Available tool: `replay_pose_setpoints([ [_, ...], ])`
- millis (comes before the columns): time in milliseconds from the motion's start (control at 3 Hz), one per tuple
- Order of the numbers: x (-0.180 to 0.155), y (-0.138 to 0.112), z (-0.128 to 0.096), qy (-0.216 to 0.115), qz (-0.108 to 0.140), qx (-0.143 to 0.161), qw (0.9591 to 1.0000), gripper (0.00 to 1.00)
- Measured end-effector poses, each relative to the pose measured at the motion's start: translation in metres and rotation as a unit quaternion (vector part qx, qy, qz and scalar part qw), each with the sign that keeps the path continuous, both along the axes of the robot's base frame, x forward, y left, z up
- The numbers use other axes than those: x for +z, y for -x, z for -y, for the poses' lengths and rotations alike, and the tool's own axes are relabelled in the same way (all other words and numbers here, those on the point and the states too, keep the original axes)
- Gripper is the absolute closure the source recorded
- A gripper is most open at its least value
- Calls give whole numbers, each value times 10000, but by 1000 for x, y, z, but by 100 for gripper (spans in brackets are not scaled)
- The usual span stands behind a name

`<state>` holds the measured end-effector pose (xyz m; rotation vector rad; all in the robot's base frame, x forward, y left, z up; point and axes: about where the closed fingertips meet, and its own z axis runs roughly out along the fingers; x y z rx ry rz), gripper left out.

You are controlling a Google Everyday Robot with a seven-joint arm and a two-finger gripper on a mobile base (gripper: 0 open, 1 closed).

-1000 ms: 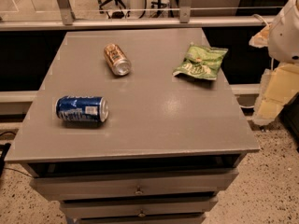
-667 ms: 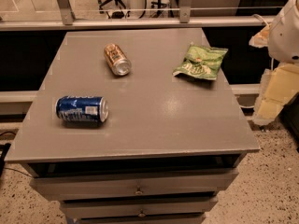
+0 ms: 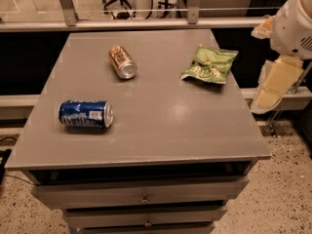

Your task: Pick green jalapeno chip bag

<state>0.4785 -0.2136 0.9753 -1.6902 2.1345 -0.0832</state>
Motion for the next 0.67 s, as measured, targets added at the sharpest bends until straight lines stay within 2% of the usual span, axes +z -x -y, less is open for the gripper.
replay_pose_setpoints([
  [333, -15, -50, -1, -325, 242, -42, 9992, 0],
  [667, -38, -101, -2, -761, 303, -286, 9962, 0],
])
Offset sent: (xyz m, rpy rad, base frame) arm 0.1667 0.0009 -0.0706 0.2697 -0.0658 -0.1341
